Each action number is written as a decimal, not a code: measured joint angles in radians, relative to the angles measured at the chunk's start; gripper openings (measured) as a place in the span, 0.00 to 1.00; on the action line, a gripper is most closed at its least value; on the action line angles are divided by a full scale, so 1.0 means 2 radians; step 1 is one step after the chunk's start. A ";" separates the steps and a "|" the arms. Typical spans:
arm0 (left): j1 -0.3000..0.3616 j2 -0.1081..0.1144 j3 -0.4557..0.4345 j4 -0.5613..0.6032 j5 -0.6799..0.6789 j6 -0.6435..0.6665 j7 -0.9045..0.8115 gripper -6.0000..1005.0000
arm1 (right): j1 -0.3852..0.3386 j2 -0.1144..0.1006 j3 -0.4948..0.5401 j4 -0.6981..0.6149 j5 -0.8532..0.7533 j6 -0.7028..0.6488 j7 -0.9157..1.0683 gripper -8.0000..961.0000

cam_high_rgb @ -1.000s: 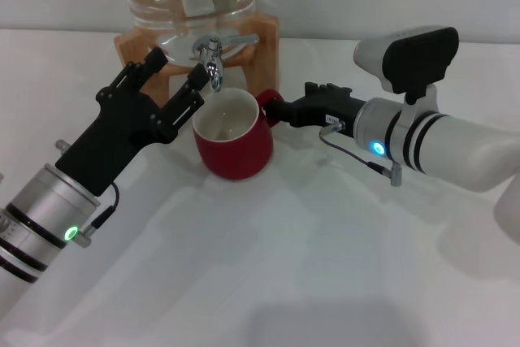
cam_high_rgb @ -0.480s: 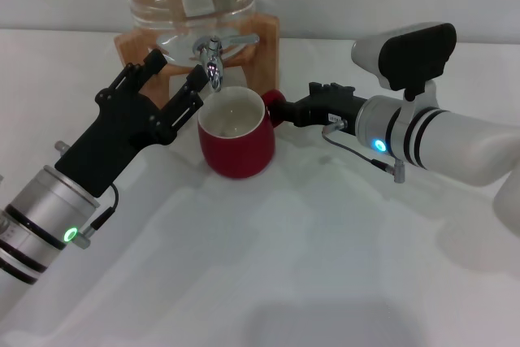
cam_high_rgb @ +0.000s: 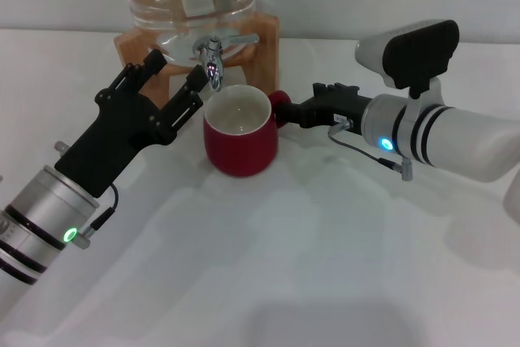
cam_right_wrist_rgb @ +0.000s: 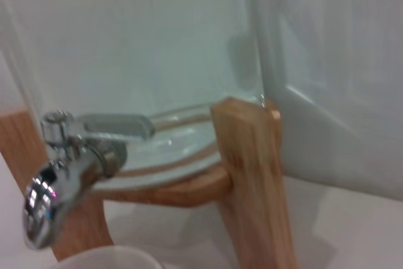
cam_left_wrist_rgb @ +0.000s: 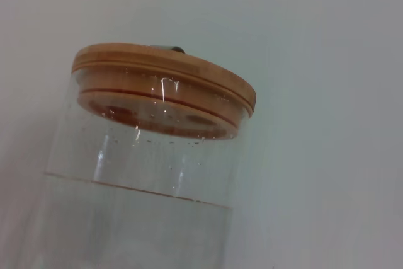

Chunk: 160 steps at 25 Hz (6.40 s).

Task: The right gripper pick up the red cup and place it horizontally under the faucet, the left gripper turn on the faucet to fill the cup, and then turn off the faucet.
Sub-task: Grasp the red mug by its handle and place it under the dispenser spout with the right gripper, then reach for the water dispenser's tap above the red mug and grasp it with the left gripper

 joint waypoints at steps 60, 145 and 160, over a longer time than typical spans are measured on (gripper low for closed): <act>-0.032 0.006 0.004 0.006 0.015 0.002 -0.006 0.75 | -0.231 0.003 0.411 -0.010 -0.293 0.277 -0.182 0.89; -0.146 0.008 -0.177 0.474 1.030 0.148 -0.777 0.75 | -0.246 0.006 0.424 -0.049 -0.256 0.308 -0.177 0.89; -0.144 0.007 -0.177 0.478 1.028 0.146 -0.775 0.75 | -0.246 0.006 0.422 -0.048 -0.256 0.308 -0.177 0.89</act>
